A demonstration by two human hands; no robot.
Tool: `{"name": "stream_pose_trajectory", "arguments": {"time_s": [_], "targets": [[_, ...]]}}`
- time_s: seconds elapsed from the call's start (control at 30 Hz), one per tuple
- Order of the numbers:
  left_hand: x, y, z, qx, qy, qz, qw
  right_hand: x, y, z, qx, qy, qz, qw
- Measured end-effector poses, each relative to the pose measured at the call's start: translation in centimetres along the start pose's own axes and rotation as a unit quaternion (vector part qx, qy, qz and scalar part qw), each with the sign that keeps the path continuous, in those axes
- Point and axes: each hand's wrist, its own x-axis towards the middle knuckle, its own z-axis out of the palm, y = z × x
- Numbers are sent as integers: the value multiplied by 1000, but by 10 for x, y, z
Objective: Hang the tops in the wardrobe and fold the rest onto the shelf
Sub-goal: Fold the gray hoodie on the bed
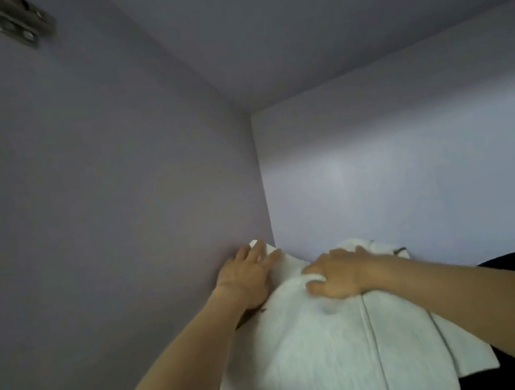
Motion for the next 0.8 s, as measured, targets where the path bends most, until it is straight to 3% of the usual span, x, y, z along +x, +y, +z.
{"name": "stream_pose_trajectory", "arguments": {"time_s": [0.07, 0.2, 0.37, 0.43, 0.53, 0.63, 0.8], "targets": [[22, 5, 9, 25, -4, -4, 1000, 4, 4, 17, 9, -44, 17, 999], [49, 13, 21, 40, 17, -45, 998, 2, 6, 24, -2, -26, 40, 999], [78, 13, 28, 59, 154, -45, 985, -10, 6, 27, -14, 22, 84, 996], [88, 12, 43, 137, 112, -15, 984, -9, 8, 29, -24, 22, 106, 994], [92, 16, 68, 221, -51, 7, 974, -5, 11, 30, -17, -15, 133, 991], [87, 23, 74, 142, -115, 9, 983, 0, 19, 35, -20, -57, 155, 986], [69, 18, 56, -119, -59, 43, 990, 18, 29, 37, -17, -38, 182, 982]]}}
